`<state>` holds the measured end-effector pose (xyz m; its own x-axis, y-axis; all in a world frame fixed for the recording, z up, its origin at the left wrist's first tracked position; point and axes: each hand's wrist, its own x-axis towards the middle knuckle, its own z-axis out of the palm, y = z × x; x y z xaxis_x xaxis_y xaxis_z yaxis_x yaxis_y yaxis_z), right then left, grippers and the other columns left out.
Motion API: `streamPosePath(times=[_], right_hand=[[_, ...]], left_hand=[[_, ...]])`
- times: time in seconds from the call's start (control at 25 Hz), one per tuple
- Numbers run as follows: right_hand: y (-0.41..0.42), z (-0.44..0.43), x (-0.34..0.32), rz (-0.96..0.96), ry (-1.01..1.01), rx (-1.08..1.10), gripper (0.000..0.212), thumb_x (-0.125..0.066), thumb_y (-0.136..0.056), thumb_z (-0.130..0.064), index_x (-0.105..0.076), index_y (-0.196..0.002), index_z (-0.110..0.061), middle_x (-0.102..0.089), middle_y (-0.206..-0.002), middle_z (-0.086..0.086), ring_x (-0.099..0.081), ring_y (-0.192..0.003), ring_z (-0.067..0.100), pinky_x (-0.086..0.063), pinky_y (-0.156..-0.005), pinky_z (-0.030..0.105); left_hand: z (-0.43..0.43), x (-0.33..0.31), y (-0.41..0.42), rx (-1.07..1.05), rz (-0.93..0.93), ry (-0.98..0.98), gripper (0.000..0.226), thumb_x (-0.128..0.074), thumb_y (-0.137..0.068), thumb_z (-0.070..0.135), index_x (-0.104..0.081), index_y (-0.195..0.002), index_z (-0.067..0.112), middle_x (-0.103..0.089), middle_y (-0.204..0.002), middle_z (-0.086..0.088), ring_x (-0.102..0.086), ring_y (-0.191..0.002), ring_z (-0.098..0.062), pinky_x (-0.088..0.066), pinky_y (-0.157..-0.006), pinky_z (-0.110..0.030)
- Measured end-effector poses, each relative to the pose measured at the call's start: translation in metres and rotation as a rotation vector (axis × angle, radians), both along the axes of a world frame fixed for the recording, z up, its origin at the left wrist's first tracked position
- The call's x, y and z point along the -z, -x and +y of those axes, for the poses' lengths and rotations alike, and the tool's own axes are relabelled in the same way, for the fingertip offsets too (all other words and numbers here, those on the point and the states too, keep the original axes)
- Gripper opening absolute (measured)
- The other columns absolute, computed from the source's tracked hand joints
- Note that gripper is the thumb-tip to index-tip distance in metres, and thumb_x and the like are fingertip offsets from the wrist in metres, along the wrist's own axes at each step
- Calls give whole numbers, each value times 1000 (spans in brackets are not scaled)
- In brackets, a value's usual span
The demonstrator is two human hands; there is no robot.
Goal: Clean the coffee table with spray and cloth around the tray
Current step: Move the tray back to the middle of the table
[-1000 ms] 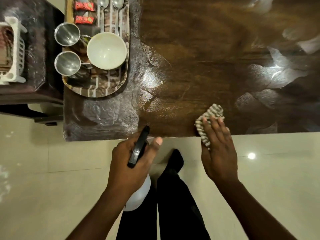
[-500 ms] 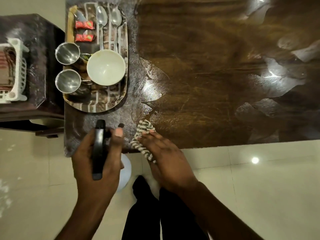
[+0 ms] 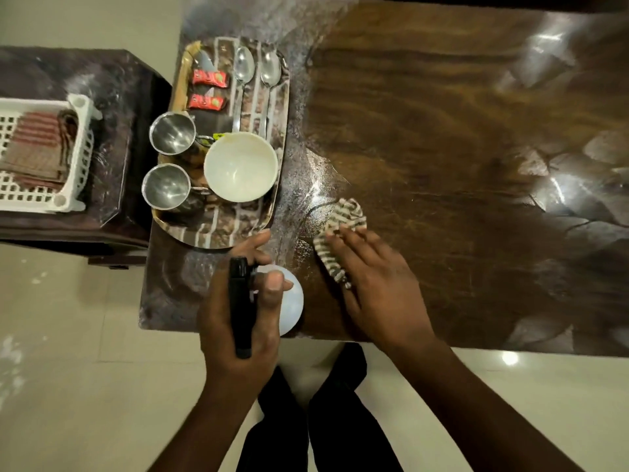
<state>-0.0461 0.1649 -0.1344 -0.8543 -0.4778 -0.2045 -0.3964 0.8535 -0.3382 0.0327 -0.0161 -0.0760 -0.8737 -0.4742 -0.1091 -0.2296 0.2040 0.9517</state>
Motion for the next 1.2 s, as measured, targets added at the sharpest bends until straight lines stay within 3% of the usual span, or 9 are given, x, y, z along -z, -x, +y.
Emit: streamPosePath(times=[0.16, 0.36, 0.52, 0.64, 0.76, 0.88, 0.96, 1.04, 1.2], right_hand=[[6, 13, -8, -37, -40, -156, 70, -47, -101, -68, -41, -162, -35, -36, -172, -3, -34, -157, 22, -38, -118, 47], [103, -11, -32, -62, 207, -102, 56, -49, -107, -58, -55, -152, -26, -60, -151, -3, -55, -135, 17, -51, -107, 48], [206, -78, -48, -126, 329, 19, 57, -52, -105, -58, -56, -151, -24, -63, -144, 3, -61, -124, 16, -55, -102, 43], [267, -139, -50, -120, 288, -13, 47, -55, -108, -45, -58, -150, -25, -61, -148, 1, -59, -129, 15, -52, -107, 40], [309, -192, -43, -138, 295, 7, 40, -53, -109, -33, -62, -147, -24, -61, -149, -1, -66, -120, 17, -57, -97, 32], [333, -219, -31, -206, 193, 41, 38, -53, -109, -24, -64, -145, -24, -67, -138, 1, -74, -81, 20, -54, -58, 21], [342, -231, -19, -232, 168, 53, 35, -55, -107, -20, -69, -139, -26, -72, -125, 0, -68, -64, 14, -52, -52, 22], [349, -239, -9, -233, 170, 80, 35, -58, -104, -16, -71, -135, -26, -73, -119, -1, -61, -63, 7, -48, -53, 20], [358, -244, -2, -301, 269, 224, 29, -63, -99, -7, -79, -115, -25, -78, -111, 4, -68, -72, 11, -59, -63, 32]], left_hand=[[-6, 13, 6, 84, 49, 44, 58, -76, -97, 31, -54, -149, 20, -67, -134, -6, -68, -126, -27, -57, -106, -54], [-40, 23, -39, 161, -85, 222, 86, -77, -84, 32, -41, -162, 26, -48, -168, -6, -51, -153, -31, -49, -119, -57], [-69, 30, -34, -456, -260, -449, 62, -98, -62, 53, -79, -119, 36, -75, -136, -12, -81, -105, -8, -64, -92, -20], [-85, 40, -6, -641, -331, -733, 29, -71, -101, 12, -68, -131, 10, -71, -136, -28, -85, -79, -15, -65, -83, -27], [-96, 52, 18, -693, -271, -938, 69, -88, -88, 16, -56, -145, -5, -78, -118, -23, -85, -77, -24, -70, -78, -39], [-101, 52, 39, -717, -209, -1038, 131, -112, -18, 46, -61, -128, -3, -85, -90, -10, -85, -77, -29, -71, -69, -37], [-98, 61, 45, -735, -269, -974, 95, -112, -44, 30, -63, -120, 2, -85, -88, -9, -84, -74, -28, -71, -69, -35], [-94, 66, 53, -763, -329, -908, 34, -79, -93, 2, -63, -122, 3, -81, -102, -17, -82, -91, -33, -71, -71, -33], [-96, 67, 61, -784, -361, -926, 31, -59, -102, -10, -57, -133, -3, -72, -110, -22, -69, -118, -45, -68, -62, -28]])
